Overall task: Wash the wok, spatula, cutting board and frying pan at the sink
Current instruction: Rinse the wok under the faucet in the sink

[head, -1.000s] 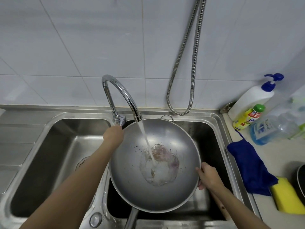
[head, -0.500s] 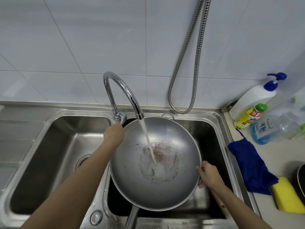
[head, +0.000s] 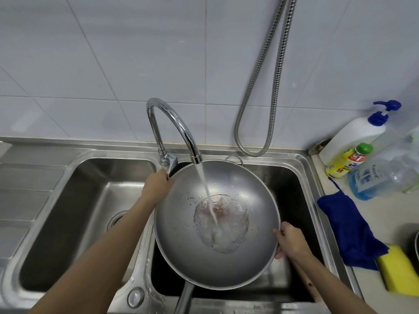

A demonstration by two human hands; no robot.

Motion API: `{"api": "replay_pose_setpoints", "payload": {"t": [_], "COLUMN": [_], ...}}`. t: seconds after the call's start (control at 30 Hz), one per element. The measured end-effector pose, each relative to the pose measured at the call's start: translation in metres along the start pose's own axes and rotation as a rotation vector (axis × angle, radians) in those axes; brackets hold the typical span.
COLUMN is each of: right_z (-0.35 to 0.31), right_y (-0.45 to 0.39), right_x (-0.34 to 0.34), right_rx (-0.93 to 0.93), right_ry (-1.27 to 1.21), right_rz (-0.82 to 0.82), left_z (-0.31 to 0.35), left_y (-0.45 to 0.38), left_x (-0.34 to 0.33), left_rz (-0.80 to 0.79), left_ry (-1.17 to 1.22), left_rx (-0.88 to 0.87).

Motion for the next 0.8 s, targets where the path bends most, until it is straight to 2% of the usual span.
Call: {"api": "replay_pose_setpoints", "payload": {"t": [0.3,0.57,0.73,0.8], "right_z": [0.002,0.002,0.001,0.000], "right_y": [-0.002,-0.002,-0.001,-0.001], "right_x": [-0.001,0.000,0.001,0.002], "right_rx": [-0.010,-0.012,-0.016,-0.020], "right_ry": [-0.021,-0.005,-0.018,-0.023], "right_rz": [0.009,0.012,-0.002,-0.009], "left_z": [-0.001,0.000,0.008,0.013], "left_y": [0.003,0.009,0.015,0.007], "left_x": [0.005,0.005,0.027,0.038], "left_rz": [-0.015,0.037,0.289,0.339], "left_ry": [0.100,0.147,0.263,0.305], "left_rx": [0.039,0.066,0.051,0.020]}}
Point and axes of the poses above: each hand's wrist, its own y-axis away from the middle knuckle, its own x-axis out of the back of the hand, z = x × y, the point moved 2 cm from there along -y, towards the middle knuckle, and after that the axes turned 15 degrees about z, right-handed, at the moved point
